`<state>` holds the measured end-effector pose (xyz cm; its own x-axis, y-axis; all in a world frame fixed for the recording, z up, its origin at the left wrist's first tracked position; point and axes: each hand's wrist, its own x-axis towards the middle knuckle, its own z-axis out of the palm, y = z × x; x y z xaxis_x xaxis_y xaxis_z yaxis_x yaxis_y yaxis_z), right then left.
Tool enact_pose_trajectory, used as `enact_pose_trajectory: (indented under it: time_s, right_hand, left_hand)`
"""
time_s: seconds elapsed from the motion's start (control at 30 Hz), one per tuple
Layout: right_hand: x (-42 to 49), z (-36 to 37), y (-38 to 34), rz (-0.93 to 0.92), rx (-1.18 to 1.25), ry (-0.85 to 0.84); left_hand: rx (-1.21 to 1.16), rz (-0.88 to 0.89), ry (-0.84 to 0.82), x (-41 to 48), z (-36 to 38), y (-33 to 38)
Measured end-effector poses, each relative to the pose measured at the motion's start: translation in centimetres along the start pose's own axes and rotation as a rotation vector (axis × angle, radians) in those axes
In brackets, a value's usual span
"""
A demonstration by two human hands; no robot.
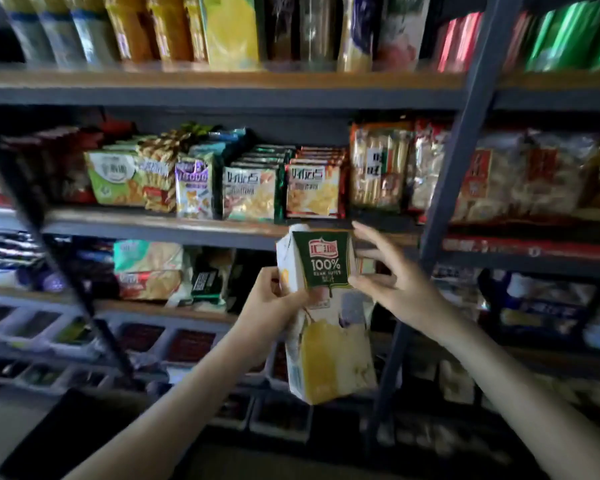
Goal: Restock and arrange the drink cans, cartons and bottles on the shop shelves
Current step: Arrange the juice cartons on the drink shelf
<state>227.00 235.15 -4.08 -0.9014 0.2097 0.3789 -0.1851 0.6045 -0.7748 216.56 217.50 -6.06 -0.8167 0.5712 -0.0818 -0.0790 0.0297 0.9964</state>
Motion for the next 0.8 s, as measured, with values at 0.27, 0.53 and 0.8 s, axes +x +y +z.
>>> enact_pose_trajectory:
  time_s: [0.27,0.53,0.8]
  right_hand:
    - [-5.1,6.7,6.4,-0.114,-0.273,-0.35]
    - [-5.5,9.6,5.8,-0.184,-0.031,-0.311]
    - [-4.1,10.2,3.8,-0.208,-0.227,-0.208]
  left_hand:
    - [-0.2,-0.515,0.008,-1.7,-3.7,-6.0]
    - [-0.323,-0.735,-0.071,-0.8,-5.2,-6.6]
    - [-0.252,-0.654,-0.237,0.3,-6.0,-5.1]
